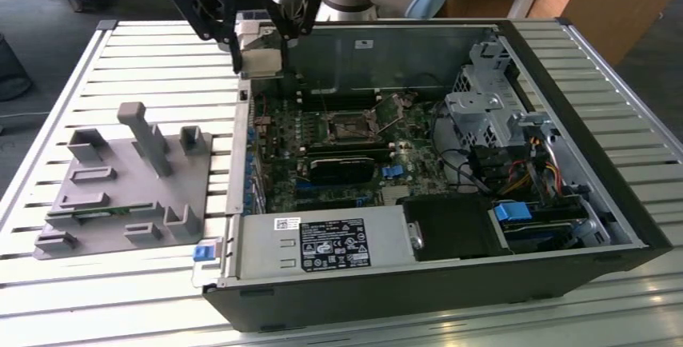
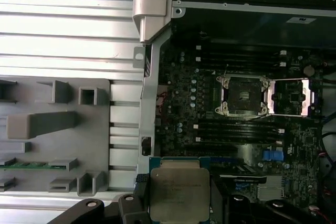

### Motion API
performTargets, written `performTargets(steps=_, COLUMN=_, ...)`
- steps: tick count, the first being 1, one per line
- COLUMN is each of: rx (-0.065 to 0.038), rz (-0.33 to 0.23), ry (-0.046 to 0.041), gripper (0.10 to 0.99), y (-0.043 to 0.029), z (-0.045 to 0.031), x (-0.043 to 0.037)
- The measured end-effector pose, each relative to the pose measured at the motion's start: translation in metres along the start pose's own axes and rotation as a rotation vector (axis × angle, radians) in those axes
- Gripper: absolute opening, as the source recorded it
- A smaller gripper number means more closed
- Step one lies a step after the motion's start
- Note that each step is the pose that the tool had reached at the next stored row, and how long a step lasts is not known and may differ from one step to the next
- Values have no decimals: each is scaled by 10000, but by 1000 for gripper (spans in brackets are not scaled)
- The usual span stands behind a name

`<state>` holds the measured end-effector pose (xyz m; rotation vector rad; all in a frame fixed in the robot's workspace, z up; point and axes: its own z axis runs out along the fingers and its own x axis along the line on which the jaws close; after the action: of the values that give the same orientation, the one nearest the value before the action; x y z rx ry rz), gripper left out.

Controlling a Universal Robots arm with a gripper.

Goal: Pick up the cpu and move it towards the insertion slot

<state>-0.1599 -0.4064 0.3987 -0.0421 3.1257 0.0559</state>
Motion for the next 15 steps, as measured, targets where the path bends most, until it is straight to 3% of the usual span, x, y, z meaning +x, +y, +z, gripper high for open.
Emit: performTargets(steps=15, rx=0, rz=0, ry=0, gripper=545, y=-6, z=3, x=-232)
